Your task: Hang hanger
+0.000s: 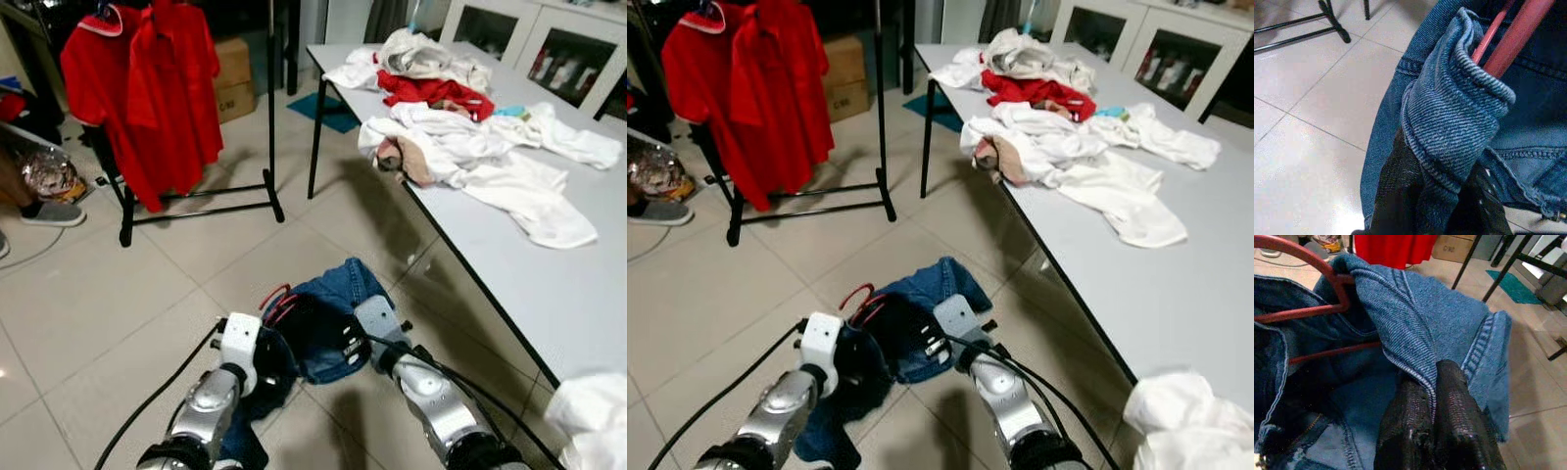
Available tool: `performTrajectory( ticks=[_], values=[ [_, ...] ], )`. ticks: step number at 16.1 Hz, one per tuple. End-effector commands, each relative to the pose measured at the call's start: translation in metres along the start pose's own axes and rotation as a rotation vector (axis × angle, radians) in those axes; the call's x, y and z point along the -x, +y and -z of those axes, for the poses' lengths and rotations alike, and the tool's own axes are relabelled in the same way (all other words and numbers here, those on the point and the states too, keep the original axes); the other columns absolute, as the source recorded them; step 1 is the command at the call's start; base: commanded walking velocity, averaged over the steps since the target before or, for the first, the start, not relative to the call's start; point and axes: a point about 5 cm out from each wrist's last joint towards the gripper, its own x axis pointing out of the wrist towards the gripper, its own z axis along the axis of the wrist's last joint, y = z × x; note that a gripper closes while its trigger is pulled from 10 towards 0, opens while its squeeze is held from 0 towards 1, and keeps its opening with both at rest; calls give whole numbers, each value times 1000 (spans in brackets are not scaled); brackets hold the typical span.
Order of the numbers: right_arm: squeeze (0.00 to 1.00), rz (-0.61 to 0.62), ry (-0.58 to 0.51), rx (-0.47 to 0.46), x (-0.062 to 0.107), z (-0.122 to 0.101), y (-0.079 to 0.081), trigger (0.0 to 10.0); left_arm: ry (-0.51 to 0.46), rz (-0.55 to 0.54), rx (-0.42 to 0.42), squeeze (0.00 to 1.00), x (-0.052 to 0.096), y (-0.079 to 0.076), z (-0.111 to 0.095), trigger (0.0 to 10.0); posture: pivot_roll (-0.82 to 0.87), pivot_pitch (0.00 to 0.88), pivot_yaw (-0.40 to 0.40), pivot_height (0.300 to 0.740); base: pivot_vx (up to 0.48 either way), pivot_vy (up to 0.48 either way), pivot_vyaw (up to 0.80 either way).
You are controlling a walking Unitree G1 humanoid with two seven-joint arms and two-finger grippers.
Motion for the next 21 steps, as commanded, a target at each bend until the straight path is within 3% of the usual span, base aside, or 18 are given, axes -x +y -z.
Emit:
performTrajectory(
  ticks=[1,5,6,10,15,18,21],
  values=[
    [0,26,34,-7,2,9,-3,10000,-24,-47,40,0,-3,6,-7,10000,-66,0,-42,740,0,0,0],
    [0,44,112,-14,7,26,-3,10000,19,-69,117,0,-4,4,-1,10000,-67,0,-41,740,0,0,0],
    [0,42,115,-3,7,27,-2,10000,38,-63,99,0,-4,1,1,10000,-72,0,-38,740,0,0,0],
    [0,51,21,-10,7,17,-4,10000,66,-88,92,0,-4,3,3,10000,-75,0,-36,740,0,0,0],
    [0,-2,-81,-48,24,11,-5,10000,72,-125,102,0,-6,14,-3,10000,-85,0,-32,740,0,0,0],
    [0,-215,-72,-144,33,12,9,10000,65,-124,88,0,-11,14,-12,10000,-117,0,-21,740,0,0,0],
    [0,-289,-38,-129,31,13,18,10000,61,-113,80,0,-13,12,-16,10000,-117,0,-22,740,0,0,0]
  ],
)
